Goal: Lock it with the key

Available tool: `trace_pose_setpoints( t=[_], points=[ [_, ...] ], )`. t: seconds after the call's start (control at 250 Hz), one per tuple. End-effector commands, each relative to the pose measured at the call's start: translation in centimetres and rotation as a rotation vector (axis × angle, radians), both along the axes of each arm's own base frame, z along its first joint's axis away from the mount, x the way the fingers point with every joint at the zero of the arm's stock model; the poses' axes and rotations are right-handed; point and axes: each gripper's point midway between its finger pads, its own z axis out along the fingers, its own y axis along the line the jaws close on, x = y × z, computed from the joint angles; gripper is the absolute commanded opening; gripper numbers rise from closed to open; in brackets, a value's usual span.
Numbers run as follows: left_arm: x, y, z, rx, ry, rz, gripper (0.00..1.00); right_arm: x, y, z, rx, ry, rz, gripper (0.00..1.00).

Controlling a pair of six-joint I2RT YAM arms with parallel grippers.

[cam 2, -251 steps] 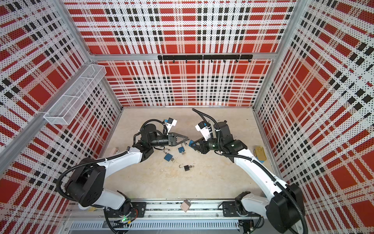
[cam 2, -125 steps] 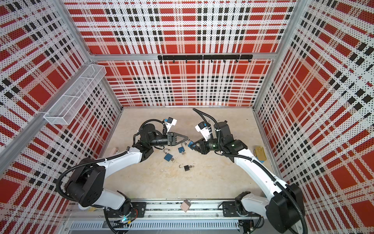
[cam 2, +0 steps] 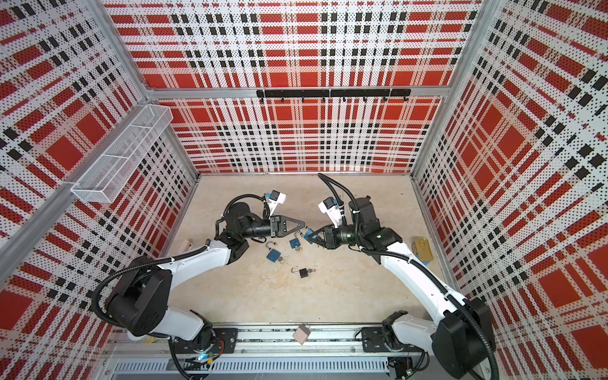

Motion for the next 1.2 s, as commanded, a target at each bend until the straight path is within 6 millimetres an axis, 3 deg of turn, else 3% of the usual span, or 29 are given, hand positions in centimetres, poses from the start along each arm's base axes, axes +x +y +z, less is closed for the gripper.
trace_pose_setpoints(
  t=[0.0,0.304,0.6,1.192],
  points=[
    [1.5,0.3,-3.7,0.061,0.061,0.078,0.00,-1.9,1.5,5.6,0.177,-0.129,0.145,0.00],
    [1.9,0.0,-5.3,0.062,0.067,0.098,0.00,-2.2,1.9,6.3,0.221,-0.099,0.176,0.00],
    [2.2,-0.4,-5.6,0.005,0.078,0.097,0.00,-2.3,2.0,6.7,0.253,-0.081,0.185,0.00],
    [1.9,-0.5,-7.3,0.054,0.052,0.142,0.00,-2.4,2.1,7.7,0.314,-0.072,0.192,0.00]
  ],
)
